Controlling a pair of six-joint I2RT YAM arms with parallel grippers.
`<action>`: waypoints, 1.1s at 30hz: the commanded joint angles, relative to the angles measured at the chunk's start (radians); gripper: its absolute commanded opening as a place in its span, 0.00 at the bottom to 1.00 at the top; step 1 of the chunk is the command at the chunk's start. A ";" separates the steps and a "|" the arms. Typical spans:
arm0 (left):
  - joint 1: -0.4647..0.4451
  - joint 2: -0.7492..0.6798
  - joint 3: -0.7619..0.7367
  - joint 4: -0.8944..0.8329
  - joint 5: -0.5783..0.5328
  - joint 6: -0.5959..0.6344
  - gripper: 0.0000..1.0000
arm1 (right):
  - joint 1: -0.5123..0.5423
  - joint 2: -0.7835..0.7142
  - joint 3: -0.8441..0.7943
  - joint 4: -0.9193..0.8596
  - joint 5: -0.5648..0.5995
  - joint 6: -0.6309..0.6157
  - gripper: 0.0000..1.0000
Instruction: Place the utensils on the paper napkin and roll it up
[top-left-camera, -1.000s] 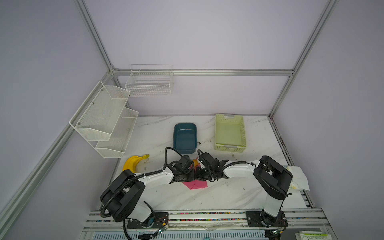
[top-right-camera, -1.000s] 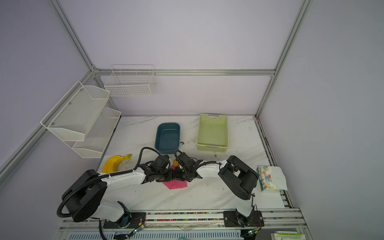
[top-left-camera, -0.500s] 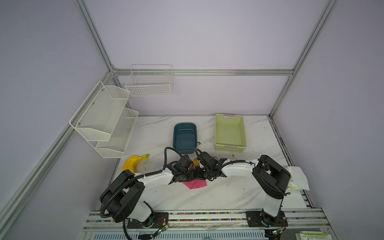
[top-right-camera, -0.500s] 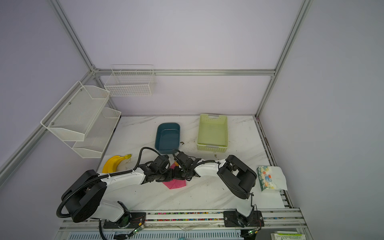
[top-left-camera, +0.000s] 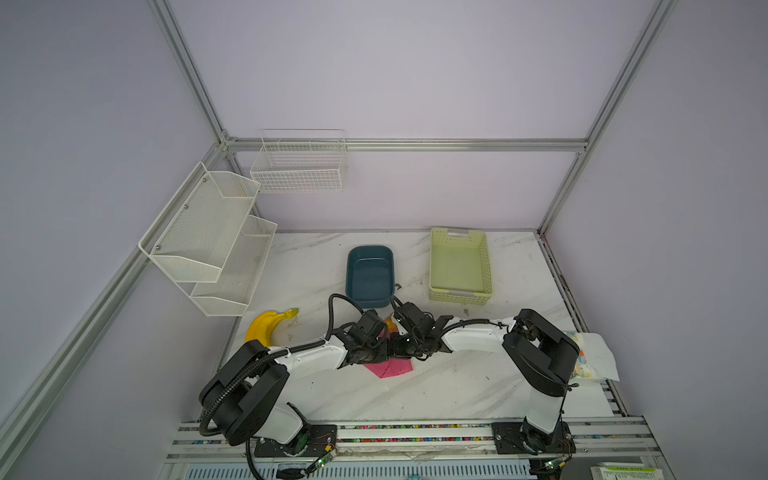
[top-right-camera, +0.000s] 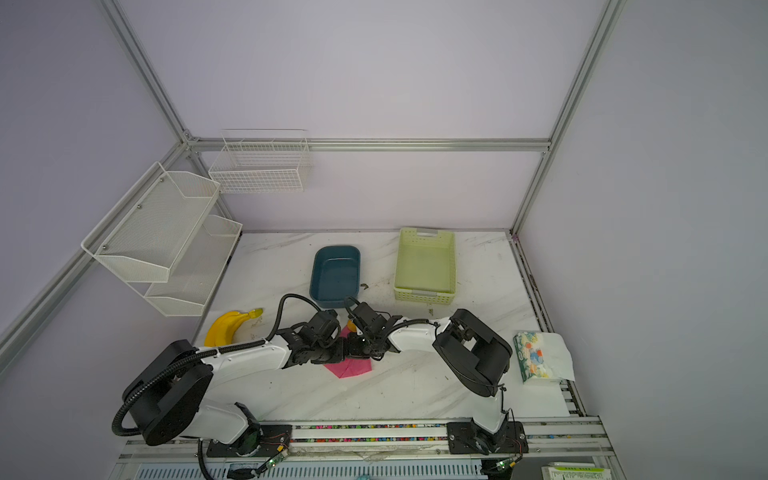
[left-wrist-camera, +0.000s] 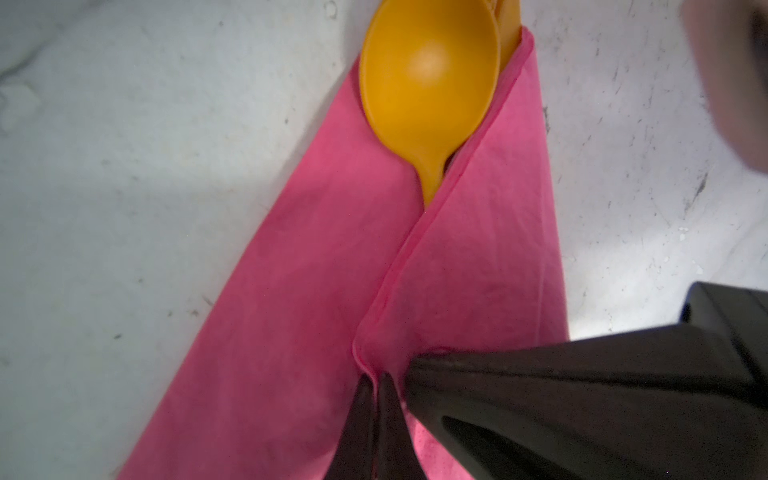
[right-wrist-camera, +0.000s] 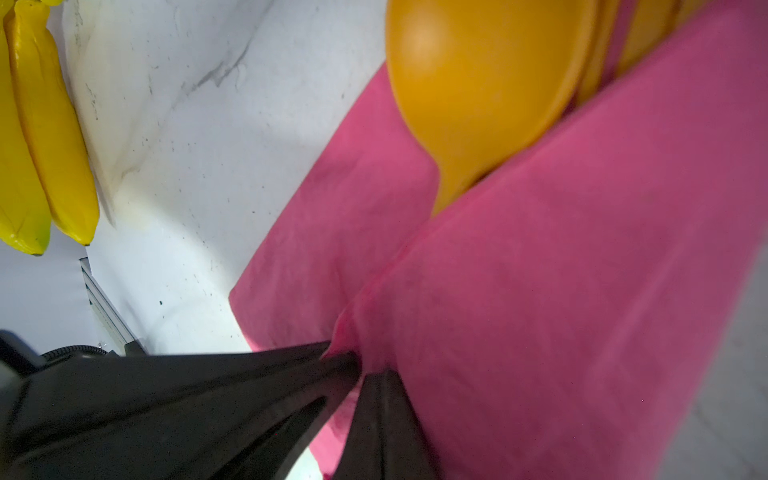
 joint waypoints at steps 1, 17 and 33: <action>-0.002 0.044 0.015 -0.087 -0.051 0.022 0.02 | 0.006 0.008 -0.024 -0.073 -0.012 -0.029 0.04; -0.003 0.077 0.036 -0.092 -0.050 0.020 0.02 | 0.005 -0.055 -0.028 -0.114 -0.025 -0.044 0.08; -0.001 0.009 0.073 -0.181 -0.117 0.022 0.20 | 0.006 0.007 -0.075 -0.058 -0.002 -0.032 0.03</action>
